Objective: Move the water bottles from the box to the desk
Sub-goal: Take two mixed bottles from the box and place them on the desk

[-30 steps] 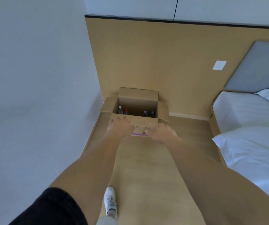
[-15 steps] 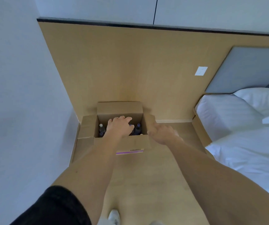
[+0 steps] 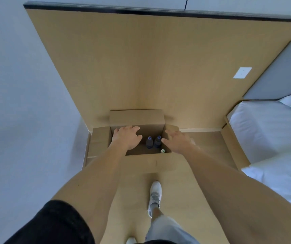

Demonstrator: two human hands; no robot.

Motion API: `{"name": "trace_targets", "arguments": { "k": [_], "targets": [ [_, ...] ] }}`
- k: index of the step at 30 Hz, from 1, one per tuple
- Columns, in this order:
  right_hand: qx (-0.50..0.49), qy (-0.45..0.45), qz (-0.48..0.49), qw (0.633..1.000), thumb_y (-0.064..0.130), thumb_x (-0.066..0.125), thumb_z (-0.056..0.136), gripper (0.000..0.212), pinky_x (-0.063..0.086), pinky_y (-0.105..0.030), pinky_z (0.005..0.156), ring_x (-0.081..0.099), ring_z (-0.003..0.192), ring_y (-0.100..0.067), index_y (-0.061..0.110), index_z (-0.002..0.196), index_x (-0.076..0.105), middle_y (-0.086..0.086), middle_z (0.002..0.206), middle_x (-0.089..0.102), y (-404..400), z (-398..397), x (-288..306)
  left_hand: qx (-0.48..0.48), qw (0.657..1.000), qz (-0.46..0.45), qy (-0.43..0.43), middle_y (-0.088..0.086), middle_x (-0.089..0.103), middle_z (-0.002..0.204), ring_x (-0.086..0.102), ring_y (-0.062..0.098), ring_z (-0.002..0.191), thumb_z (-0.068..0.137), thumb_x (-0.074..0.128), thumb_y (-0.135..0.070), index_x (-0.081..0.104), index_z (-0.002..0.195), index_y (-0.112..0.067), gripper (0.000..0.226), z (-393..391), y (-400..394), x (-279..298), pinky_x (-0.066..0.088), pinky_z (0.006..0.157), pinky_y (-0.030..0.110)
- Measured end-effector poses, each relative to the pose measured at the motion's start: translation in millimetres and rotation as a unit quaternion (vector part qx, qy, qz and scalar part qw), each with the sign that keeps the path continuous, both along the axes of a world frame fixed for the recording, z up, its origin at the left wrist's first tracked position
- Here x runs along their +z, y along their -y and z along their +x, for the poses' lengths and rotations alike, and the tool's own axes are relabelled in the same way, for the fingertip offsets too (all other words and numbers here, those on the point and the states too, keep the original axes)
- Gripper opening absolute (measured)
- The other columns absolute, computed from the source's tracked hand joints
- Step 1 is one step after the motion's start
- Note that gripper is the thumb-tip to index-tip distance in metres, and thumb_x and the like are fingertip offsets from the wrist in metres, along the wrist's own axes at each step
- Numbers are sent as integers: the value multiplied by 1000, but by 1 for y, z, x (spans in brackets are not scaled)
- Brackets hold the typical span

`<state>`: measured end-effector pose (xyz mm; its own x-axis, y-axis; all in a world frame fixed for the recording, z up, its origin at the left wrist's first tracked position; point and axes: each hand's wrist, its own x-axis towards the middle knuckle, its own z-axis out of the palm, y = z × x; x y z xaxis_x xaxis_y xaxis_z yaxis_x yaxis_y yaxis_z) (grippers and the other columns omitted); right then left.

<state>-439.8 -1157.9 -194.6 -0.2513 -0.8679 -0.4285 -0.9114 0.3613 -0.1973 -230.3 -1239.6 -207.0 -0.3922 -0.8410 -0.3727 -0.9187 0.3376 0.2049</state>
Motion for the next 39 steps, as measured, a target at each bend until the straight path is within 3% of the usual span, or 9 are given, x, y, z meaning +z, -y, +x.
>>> {"name": "trace_targets", "arguments": {
  "k": [9, 16, 30, 39],
  "targets": [
    [45, 57, 36, 997, 58, 39, 100, 60, 37, -50, 113, 39, 139, -34, 37, 155, 29, -8, 155, 40, 151, -31, -53, 20, 999, 28, 34, 7, 41, 156, 39, 34, 140, 103, 36, -48, 32, 155, -28, 56, -23, 122, -49, 33, 115, 52],
    [87, 65, 103, 989, 56, 38, 101, 56, 35, -51, 113, 39, 139, -35, 39, 154, 29, -8, 154, 41, 222, -55, -100, 79, 994, 75, 20, 5, 42, 155, 39, 33, 140, 101, 39, -50, 35, 153, -31, 55, -45, 177, -96, 30, 114, 53],
    [59, 91, 208, 972, 49, 40, 102, 52, 40, -48, 109, 46, 133, -35, 39, 153, 31, -9, 147, 47, 243, -76, -222, 93, 979, 178, 37, 1, 42, 156, 44, 31, 138, 101, 42, -49, 37, 153, -32, 55, -40, 204, -212, 34, 113, 49],
    [32, 92, 266, 959, 44, 36, 104, 47, 42, -49, 108, 48, 131, -34, 44, 151, 31, -7, 149, 46, 239, -83, -331, 41, 961, 264, 66, 2, 44, 153, 45, 29, 136, 102, 42, -48, 34, 154, -34, 54, -56, 211, -328, 35, 110, 46]
  ]
}}
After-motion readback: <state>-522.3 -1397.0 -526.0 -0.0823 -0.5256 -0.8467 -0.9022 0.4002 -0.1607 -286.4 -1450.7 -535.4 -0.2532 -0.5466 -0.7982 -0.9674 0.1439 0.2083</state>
